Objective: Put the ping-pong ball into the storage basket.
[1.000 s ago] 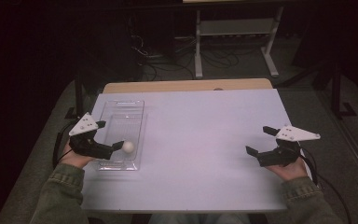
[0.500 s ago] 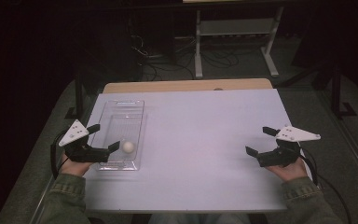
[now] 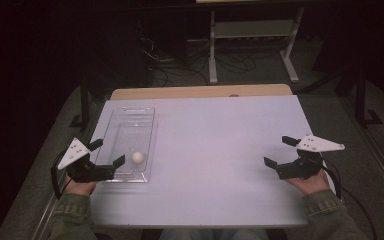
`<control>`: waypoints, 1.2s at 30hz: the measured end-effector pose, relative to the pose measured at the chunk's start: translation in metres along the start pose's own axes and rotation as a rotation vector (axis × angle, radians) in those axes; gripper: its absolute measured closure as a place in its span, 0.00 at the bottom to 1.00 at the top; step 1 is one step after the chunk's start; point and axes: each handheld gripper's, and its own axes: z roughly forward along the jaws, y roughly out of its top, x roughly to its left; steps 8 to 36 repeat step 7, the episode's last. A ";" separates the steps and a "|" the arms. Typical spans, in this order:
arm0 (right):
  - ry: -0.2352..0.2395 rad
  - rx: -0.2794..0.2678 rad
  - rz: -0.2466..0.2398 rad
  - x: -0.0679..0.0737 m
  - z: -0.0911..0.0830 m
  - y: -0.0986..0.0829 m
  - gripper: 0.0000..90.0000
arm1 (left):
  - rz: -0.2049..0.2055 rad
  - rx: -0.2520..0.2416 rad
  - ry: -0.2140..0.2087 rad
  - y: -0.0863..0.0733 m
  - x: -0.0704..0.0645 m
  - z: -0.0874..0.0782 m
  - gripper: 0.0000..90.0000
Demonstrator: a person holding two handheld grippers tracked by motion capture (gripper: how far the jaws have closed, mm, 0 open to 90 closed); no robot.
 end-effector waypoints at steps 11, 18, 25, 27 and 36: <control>0.004 -0.007 0.014 -0.001 -0.002 -0.003 0.00 | -0.001 -0.004 -0.003 -0.003 -0.002 0.000 0.00; 0.004 -0.007 0.014 -0.001 -0.002 -0.003 0.00 | -0.001 -0.004 -0.003 -0.003 -0.002 0.000 0.00; 0.004 -0.007 0.014 -0.001 -0.002 -0.003 0.00 | -0.001 -0.004 -0.003 -0.003 -0.002 0.000 0.00; 0.004 -0.007 0.014 -0.001 -0.002 -0.003 0.00 | -0.001 -0.004 -0.003 -0.003 -0.002 0.000 0.00; 0.004 -0.007 0.014 -0.001 -0.002 -0.003 0.00 | -0.001 -0.004 -0.003 -0.003 -0.002 0.000 0.00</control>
